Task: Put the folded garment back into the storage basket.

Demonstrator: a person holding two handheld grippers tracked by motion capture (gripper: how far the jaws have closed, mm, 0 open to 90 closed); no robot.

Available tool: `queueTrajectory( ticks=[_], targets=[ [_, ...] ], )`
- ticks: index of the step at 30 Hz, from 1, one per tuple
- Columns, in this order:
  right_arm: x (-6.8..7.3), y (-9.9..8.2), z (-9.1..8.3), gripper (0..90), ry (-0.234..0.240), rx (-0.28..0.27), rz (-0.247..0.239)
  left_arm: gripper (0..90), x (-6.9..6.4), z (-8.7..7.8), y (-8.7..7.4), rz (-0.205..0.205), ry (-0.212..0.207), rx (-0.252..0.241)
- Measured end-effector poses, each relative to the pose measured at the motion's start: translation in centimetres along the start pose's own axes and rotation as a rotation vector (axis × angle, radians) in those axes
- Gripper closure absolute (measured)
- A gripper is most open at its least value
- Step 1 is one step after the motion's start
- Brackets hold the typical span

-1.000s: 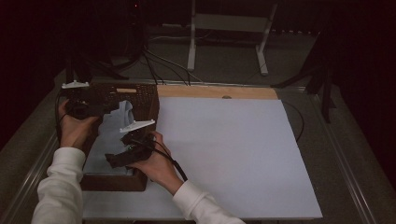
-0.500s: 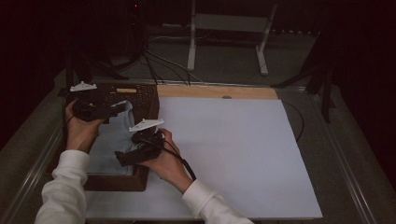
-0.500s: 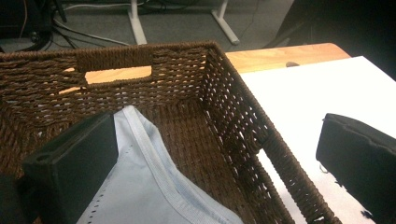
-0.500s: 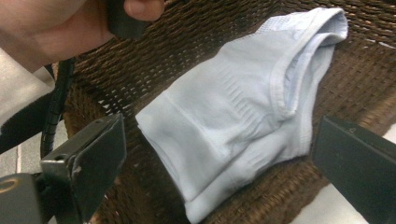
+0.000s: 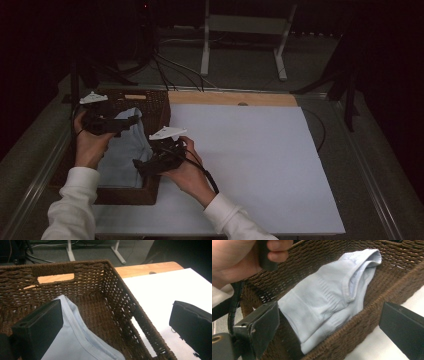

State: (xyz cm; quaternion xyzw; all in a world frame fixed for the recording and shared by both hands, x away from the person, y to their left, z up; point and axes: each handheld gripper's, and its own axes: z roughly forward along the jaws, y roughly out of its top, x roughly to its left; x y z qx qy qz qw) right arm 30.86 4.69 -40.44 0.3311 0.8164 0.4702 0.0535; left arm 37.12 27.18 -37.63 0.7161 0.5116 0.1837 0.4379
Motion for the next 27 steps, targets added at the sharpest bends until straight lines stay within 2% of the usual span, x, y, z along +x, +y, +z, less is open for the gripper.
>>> queueTrajectory(
  ticks=[9, 14, 27],
  targets=[
    [-1.3, -0.6, -0.6, 3.6, -0.023, 0.004, 0.012, 0.1, -1.4, -0.1, -0.6, 0.029, -0.026, 0.012],
    [-2.0, -1.0, -1.3, 3.6, -0.036, 0.0, 0.024, 0.1, -2.5, -0.4, -0.9, 0.047, -0.049, -0.014],
    [-3.5, -1.7, -3.6, 3.6, -0.058, -0.032, 0.038, 0.1, -5.4, -1.2, -2.0, 0.11, -0.071, -0.045]
  ],
)
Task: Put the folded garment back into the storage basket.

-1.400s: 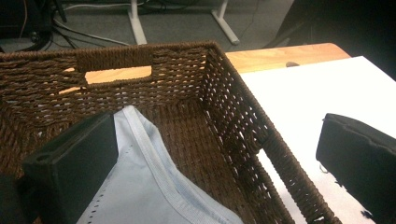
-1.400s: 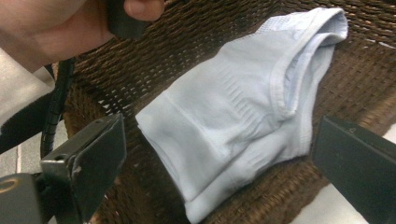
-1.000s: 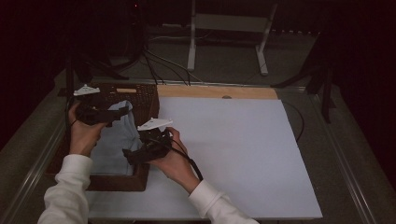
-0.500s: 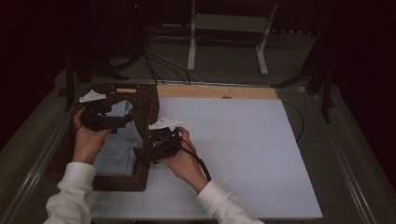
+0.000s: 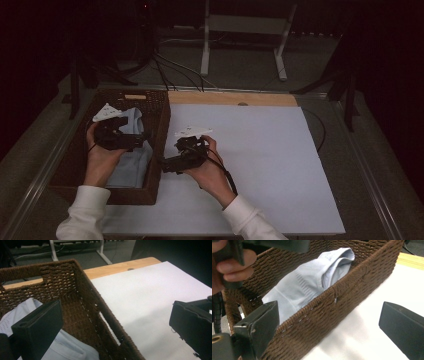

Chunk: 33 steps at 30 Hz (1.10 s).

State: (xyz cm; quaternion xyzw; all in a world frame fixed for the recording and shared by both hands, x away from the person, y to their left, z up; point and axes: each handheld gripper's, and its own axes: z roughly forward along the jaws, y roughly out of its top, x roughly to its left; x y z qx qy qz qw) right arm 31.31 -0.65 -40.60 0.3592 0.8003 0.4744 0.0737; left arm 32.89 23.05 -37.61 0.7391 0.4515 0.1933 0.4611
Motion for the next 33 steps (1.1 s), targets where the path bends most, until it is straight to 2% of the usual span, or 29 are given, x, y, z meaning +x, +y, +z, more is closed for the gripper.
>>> queueTrajectory(
  ticks=[10, 15, 20, 28, 33],
  targets=[
    [-1.4, -0.8, -1.8, 3.6, -0.026, -0.019, 0.014, 0.1, -1.9, -1.1, -0.9, 0.028, 0.033, -0.013],
    [-2.0, -1.3, -2.6, 3.5, -0.035, -0.031, 0.023, 0.1, -2.6, -1.5, -1.6, 0.017, 0.021, -0.032],
    [-2.6, -1.7, -3.3, 3.6, -0.041, -0.038, 0.027, 0.1, -3.2, -1.6, -2.4, 0.041, 0.037, -0.024],
    [-3.4, -2.5, -4.5, 3.5, -0.047, -0.053, 0.034, 0.1, -4.1, -2.2, -3.4, 0.04, 0.03, -0.049],
    [-3.9, -3.0, -5.2, 3.6, -0.05, -0.065, 0.034, 0.1, -4.7, -2.2, -4.1, 0.05, 0.028, -0.037]
  ],
)
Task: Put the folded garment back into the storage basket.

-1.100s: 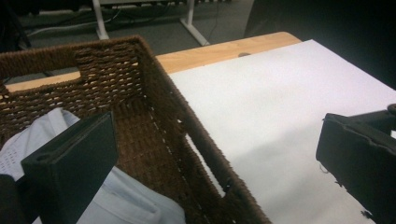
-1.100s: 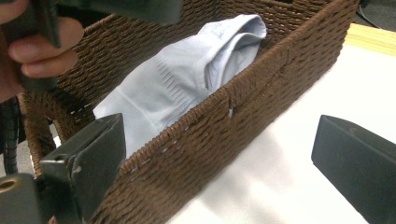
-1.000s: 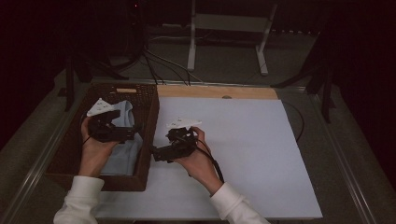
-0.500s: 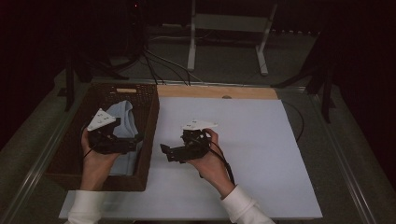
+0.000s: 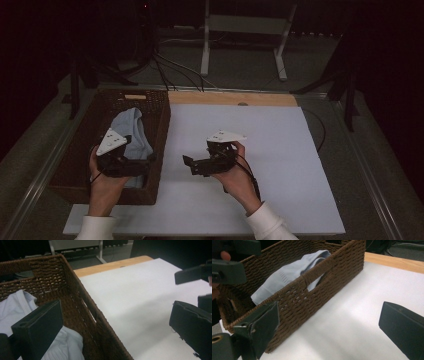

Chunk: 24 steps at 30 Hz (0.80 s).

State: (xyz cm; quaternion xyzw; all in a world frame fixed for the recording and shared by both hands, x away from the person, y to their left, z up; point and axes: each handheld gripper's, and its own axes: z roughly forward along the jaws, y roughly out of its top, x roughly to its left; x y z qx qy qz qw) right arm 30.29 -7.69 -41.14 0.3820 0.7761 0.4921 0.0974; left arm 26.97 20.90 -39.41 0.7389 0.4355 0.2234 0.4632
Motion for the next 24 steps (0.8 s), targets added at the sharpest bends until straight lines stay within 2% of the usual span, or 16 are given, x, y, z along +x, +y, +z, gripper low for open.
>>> queueTrajectory(
  ticks=[5, 9, 14, 19, 24],
  targets=[
    [-0.6, -0.5, -0.7, 3.6, -0.009, -0.023, 0.006, 0.1, -0.2, -0.1, -0.6, -0.017, -0.002, -0.01],
    [-1.2, -0.9, -1.3, 3.5, -0.017, -0.03, 0.013, 0.1, -0.4, -0.1, -0.8, -0.012, 0.005, -0.004],
    [-2.5, -1.6, -2.7, 3.5, -0.033, -0.045, 0.037, 0.1, -0.5, 0.0, -1.3, -0.02, -0.003, -0.011],
    [-3.5, -2.3, -3.8, 2.5, -0.052, -0.051, 0.045, 0.1, -0.5, 0.2, -1.7, -0.009, -0.004, -0.017],
    [-4.5, -2.9, -5.2, 2.5, -0.072, -0.06, 0.053, 0.2, -0.4, 0.0, -2.1, -0.019, -0.008, -0.027]
  ],
)
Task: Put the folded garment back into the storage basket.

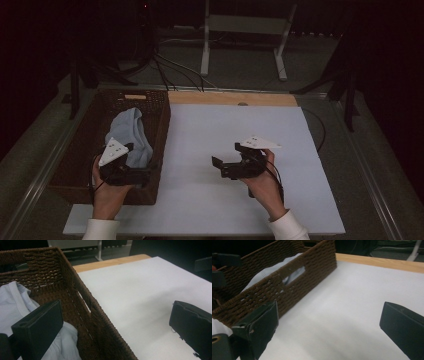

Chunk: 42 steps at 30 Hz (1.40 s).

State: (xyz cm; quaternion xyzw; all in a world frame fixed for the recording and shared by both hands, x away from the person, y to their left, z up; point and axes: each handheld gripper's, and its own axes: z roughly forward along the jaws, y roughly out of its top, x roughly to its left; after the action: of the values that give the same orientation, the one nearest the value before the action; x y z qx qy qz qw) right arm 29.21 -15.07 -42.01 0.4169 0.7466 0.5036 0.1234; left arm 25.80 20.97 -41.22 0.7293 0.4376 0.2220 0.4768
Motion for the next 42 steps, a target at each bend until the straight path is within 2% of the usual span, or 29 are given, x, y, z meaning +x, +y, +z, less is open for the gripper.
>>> queueTrajectory(
  ticks=[4, 9, 12, 16, 21, 29, 35, 42],
  targets=[
    [-0.8, -0.3, -1.3, 0.0, -0.002, -0.026, 0.01, 0.1, 0.1, -0.4, -0.2, -0.001, 0.006, -0.006],
    [-1.8, -0.8, -2.8, 0.0, -0.031, -0.04, 0.004, 0.1, 0.2, -0.9, -0.6, 0.003, 0.018, -0.01],
    [-2.6, -1.1, -3.7, 0.0, -0.05, -0.05, 0.013, 0.1, 0.4, -1.2, -0.9, -0.009, 0.033, -0.011],
    [-3.5, -1.6, -5.1, 0.0, -0.082, -0.07, 0.023, 0.1, 0.6, -1.4, -1.1, -0.016, 0.041, -0.01],
    [-4.6, -2.7, -6.8, 0.0, -0.126, -0.082, 0.01, 0.1, 0.7, -1.3, -1.4, -0.024, 0.034, -0.005],
    [-6.5, -4.0, -9.1, 0.0, -0.198, -0.114, 0.013, 0.1, 0.6, -1.4, -1.6, -0.008, 0.034, -0.018],
    [-7.5, -5.1, -10.3, 0.0, -0.214, -0.15, 0.03, 0.1, 0.8, -1.7, -1.6, -0.015, 0.037, -0.053],
    [-8.0, -5.8, -11.3, 0.0, -0.227, -0.178, 0.034, 0.1, 0.8, -2.0, -1.5, -0.005, 0.054, -0.077]
  ],
)
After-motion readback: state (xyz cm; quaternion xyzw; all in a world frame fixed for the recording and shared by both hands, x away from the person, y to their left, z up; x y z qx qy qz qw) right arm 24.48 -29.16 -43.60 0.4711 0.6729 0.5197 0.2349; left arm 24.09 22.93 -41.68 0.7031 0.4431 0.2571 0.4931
